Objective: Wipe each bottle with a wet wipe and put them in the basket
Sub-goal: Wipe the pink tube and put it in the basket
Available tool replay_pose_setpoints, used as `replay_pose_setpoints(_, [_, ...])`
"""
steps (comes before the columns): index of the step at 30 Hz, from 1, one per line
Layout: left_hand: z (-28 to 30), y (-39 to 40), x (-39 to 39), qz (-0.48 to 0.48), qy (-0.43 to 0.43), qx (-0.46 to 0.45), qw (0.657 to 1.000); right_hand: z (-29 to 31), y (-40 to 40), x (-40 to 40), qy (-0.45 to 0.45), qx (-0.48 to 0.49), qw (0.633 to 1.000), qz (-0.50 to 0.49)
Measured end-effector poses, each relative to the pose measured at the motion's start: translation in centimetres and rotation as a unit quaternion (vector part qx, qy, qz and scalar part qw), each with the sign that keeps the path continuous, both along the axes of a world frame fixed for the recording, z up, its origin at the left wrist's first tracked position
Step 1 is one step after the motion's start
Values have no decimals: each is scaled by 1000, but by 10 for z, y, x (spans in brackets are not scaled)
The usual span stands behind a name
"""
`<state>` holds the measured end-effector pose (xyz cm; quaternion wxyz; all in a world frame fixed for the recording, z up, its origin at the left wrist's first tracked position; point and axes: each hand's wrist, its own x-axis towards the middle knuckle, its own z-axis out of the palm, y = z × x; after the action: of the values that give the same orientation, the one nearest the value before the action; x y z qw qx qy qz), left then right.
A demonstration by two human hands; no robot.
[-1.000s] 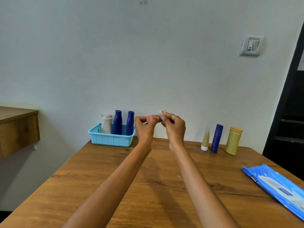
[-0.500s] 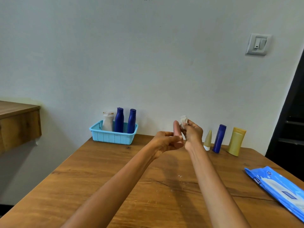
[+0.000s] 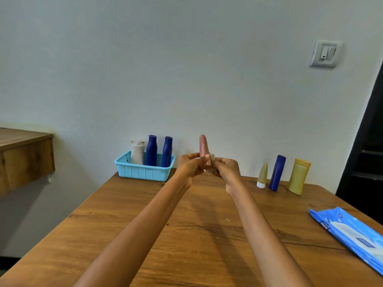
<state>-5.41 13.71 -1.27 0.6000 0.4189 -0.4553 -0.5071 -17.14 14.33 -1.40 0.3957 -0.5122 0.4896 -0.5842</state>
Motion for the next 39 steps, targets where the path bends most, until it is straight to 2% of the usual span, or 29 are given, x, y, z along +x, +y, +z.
replay_pose_setpoints(3, [-4,-4,3,17,-34,9,999,-1,-1,-3,16,6,1000,-3])
replay_pose_setpoints(5, [-6,-7,6,24,-34,9,999,1,0,-3,-2,12,999,32])
replay_pose_setpoints(7, [-9,-9,8,25,-18,8,999,5,2,1,-24,8,998,60])
replay_pose_setpoints(10, [-14,-13,13,41,23,9,999,9,1,5,-45,-16,998,37])
replay_pose_setpoints(13, [-12,-16,24,73,27,14,997,4,-5,12,-59,-18,998,30])
replay_pose_setpoints(18, [-12,-10,55,124,-5,14,992,6,-13,56,-80,9,996,38])
replay_pose_setpoints(22, [-6,-9,114,148,-26,4,989,21,-24,99,-97,46,992,71])
replay_pose_setpoints(24, [-1,-9,145,146,-67,-4,987,25,-32,120,-66,67,990,102])
replay_pose_setpoints(29, [11,-15,202,136,-281,-46,949,30,-60,169,80,44,967,237])
replay_pose_setpoints(35, [10,-50,232,137,-408,-19,902,26,-96,198,209,15,958,197])
replay_pose_setpoints(39, [-2,-73,241,133,-468,-1,874,7,-117,216,244,15,956,159])
